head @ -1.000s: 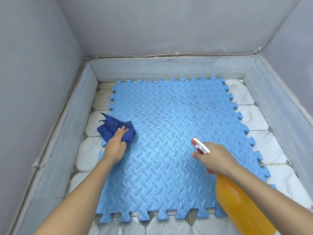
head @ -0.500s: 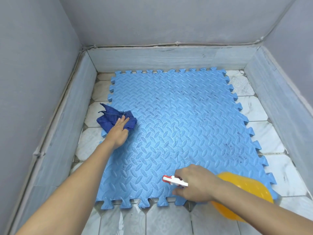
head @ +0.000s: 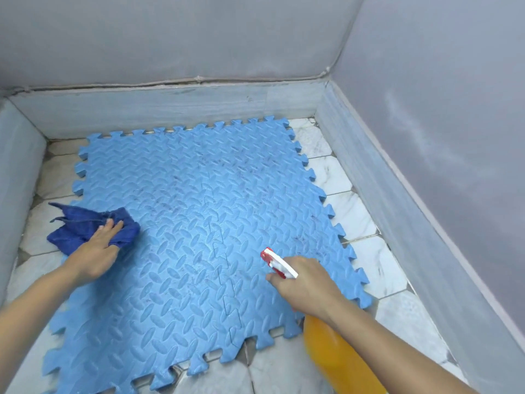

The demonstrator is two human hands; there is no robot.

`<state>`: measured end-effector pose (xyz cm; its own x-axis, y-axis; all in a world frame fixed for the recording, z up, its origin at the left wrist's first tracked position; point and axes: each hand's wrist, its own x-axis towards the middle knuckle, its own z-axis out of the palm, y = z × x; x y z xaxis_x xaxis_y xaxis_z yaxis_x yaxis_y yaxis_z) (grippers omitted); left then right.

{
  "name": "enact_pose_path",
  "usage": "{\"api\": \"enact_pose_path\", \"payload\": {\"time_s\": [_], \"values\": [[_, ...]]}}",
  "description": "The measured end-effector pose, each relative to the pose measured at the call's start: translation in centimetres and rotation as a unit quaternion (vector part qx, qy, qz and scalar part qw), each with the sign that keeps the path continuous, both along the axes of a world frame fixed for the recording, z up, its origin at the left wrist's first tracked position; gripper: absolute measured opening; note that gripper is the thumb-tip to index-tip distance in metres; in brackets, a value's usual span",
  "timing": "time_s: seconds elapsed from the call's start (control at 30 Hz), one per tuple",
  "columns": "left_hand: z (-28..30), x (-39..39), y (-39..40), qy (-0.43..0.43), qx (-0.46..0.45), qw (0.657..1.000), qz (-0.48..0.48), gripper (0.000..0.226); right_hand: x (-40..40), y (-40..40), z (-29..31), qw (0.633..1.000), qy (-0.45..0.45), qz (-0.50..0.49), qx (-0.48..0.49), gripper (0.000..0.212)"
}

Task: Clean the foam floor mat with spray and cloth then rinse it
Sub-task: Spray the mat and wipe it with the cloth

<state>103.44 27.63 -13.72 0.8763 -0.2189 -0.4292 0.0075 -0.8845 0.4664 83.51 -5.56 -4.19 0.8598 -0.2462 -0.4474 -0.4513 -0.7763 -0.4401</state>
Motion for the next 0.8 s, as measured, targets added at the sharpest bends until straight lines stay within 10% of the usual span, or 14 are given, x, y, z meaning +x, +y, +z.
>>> {"api": "enact_pose_path", "payload": {"time_s": [0.33,0.8], "values": [[2.0,0.6,-1.6,0.0,0.094,0.995,-0.024,0.058,-4.9,-5.7,0.9,0.968,0.039,-0.234,0.075,0.039],[1.3,-0.3,-4.2,-0.095,0.203,0.975,-0.009,0.06,-5.4,-7.6,2.0,0.943,0.043,-0.32,0.083,0.032]]}}
